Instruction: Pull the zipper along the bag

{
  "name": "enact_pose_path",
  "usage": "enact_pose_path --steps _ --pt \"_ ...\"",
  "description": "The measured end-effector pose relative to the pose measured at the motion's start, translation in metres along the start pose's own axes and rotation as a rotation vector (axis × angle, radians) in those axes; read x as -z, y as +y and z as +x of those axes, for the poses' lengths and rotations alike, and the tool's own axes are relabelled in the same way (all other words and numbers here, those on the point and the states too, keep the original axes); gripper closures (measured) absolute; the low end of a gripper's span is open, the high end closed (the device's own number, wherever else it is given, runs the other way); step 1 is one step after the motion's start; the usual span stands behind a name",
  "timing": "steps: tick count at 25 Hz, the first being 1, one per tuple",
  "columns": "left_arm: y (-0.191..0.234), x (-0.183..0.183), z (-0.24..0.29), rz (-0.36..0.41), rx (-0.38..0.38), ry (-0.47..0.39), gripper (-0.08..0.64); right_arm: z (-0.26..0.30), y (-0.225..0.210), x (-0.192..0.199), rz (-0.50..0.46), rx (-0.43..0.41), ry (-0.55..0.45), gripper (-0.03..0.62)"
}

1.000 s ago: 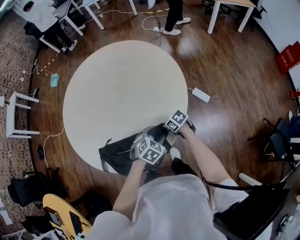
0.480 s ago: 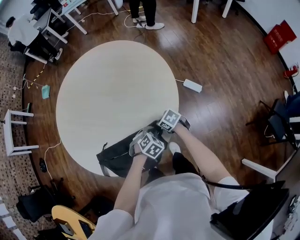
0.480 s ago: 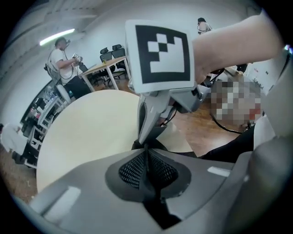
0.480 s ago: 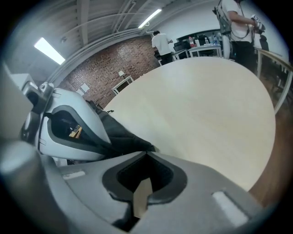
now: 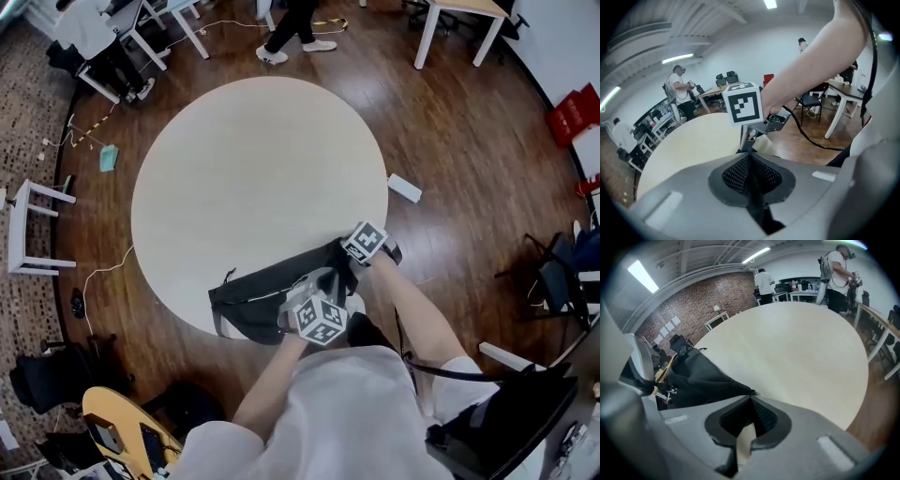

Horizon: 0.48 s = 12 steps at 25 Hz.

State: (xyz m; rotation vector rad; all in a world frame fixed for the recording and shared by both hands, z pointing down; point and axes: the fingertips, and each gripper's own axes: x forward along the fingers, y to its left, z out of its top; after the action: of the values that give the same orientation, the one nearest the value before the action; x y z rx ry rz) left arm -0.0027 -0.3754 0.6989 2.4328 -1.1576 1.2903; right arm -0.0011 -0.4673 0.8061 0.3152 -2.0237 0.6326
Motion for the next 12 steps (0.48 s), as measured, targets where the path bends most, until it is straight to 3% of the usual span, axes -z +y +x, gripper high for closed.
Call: enact_pose_path --steps 4,7,12 --pt "0.015 0.027 -0.037 -0.206 0.003 -0.077 0.534 0.001 -0.003 0.002 -0.006 0.063 0.028 0.603" --pt "0.037 0.06 -0.072 -0.31 -0.025 -0.117 0.534 0.0 -0.001 0.003 -0.017 0.119 0.045 0.603" --pt "0.098 0.159 -0.142 -0.485 -0.144 -0.114 0.535 -0.003 -0.001 0.002 -0.02 0.201 0.08 0.603"
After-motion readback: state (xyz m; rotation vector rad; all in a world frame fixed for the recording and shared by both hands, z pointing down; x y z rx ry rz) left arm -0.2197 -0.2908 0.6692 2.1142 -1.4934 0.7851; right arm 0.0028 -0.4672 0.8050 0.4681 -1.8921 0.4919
